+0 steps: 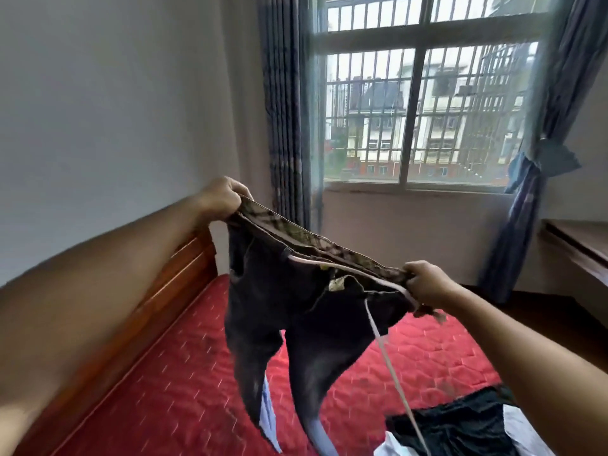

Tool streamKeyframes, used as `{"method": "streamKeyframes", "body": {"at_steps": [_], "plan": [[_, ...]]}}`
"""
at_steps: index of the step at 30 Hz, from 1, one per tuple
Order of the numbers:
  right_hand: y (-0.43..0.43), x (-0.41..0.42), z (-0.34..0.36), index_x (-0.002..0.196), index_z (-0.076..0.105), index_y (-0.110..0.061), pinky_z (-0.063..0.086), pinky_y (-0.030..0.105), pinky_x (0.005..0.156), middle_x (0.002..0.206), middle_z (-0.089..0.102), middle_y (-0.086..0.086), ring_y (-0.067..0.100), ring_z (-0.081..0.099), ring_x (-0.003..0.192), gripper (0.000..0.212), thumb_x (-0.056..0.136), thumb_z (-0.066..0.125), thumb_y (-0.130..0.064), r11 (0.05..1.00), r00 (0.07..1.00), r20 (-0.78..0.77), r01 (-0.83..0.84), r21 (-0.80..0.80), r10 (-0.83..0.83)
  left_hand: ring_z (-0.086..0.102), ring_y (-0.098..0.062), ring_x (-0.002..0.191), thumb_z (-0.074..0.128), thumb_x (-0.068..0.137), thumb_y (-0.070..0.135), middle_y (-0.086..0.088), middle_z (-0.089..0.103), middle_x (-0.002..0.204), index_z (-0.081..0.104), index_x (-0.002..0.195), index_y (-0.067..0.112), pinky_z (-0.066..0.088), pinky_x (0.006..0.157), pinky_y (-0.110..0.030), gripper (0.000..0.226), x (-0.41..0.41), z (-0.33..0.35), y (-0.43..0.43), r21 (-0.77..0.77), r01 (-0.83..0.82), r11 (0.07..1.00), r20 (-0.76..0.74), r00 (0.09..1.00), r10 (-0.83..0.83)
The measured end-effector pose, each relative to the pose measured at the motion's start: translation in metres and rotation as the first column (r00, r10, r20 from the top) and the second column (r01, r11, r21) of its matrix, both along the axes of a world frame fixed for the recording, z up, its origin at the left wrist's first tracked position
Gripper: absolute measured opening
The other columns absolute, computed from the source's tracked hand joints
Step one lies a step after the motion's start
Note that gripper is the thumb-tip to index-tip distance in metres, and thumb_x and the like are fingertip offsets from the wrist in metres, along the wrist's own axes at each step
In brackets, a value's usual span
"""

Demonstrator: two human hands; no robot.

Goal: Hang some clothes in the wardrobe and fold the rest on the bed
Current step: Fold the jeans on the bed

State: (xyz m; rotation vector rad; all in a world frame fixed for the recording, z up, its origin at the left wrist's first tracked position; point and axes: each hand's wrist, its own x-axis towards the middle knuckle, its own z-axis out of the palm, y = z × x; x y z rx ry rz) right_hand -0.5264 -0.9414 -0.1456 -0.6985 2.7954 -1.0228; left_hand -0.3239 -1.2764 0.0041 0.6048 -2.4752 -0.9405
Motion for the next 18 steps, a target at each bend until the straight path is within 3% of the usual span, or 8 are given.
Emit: {"method": "streamKeyframes", "body": {"at_steps": [2,5,7,9,13,18], "plan": [[-0.011,-0.002,0.006,0.079,0.056,-0.02,0.049,0.034,0.062,0.078,0.06,0.01,0.033,0.064,0.072,0.026,0.081,0.049,0.005,0.987,1.0,0.023,0.005,-0.159,-0.002,0.058,-0.023,0.065,0.028,0.077,-0.023,-0.016,0.062,0.078,0.067,0.091,0.001,0.049,0.049,-0.023,0.048,0.013,-0.001,-0.004,0.101,0.036,0.994,-0.009,0.999,-0.035],[-0.015,-0.003,0.015,0.073,0.049,-0.022,0.053,0.04,0.049,0.069,0.048,0.009,0.024,0.054,0.05,0.033,0.075,0.045,0.011,0.87,0.957,0.267,0.037,-0.492,0.111,0.051,-0.019,0.064,0.038,0.083,-0.025,-0.015,0.056,0.08,0.059,0.086,0.005,0.041,0.052,-0.024,0.037,0.044,-0.004,-0.021,0.162,0.136,0.977,0.04,0.989,-0.144],[-0.014,-0.008,0.026,0.067,0.051,-0.025,0.056,0.039,0.047,0.068,0.047,0.007,0.022,0.056,0.049,0.04,0.081,0.042,0.012,0.819,0.92,0.334,0.027,-0.573,0.203,0.048,-0.02,0.071,0.045,0.082,-0.025,-0.014,0.055,0.083,0.056,0.085,0.005,0.038,0.056,-0.027,0.032,0.064,-0.01,-0.034,0.136,0.153,0.979,0.019,0.987,-0.157],[-0.015,-0.011,0.041,0.063,0.053,-0.024,0.058,0.037,0.048,0.072,0.051,0.008,0.023,0.06,0.057,0.045,0.09,0.043,0.011,0.783,0.899,0.341,-0.004,-0.622,0.276,0.049,-0.017,0.068,0.047,0.079,-0.027,-0.013,0.057,0.079,0.053,0.08,0.005,0.041,0.054,-0.02,0.033,0.078,-0.017,-0.042,0.12,0.161,0.98,-0.065,0.986,-0.154],[-0.029,-0.008,0.073,0.067,0.053,-0.01,0.059,0.031,0.047,0.083,0.06,0.018,0.027,0.062,0.067,0.038,0.092,0.041,0.015,0.785,0.938,0.218,-0.085,-0.614,0.271,0.06,-0.015,0.069,0.056,0.079,-0.027,-0.014,0.067,0.084,0.052,0.079,0.008,0.05,0.06,-0.023,0.036,0.092,-0.02,-0.062,0.109,0.198,0.974,-0.182,0.967,-0.176],[-0.059,0.003,0.107,0.07,0.067,0.008,0.061,0.027,0.055,0.099,0.071,0.027,0.034,0.066,0.078,0.039,0.076,0.033,0.027,0.853,0.968,-0.109,-0.25,-0.459,0.225,0.071,-0.013,0.092,0.051,0.08,-0.027,-0.01,0.072,0.1,0.054,0.076,0.023,0.055,0.069,-0.022,0.05,0.09,-0.011,-0.092,-0.089,0.148,0.985,-0.387,0.906,-0.171]]}}
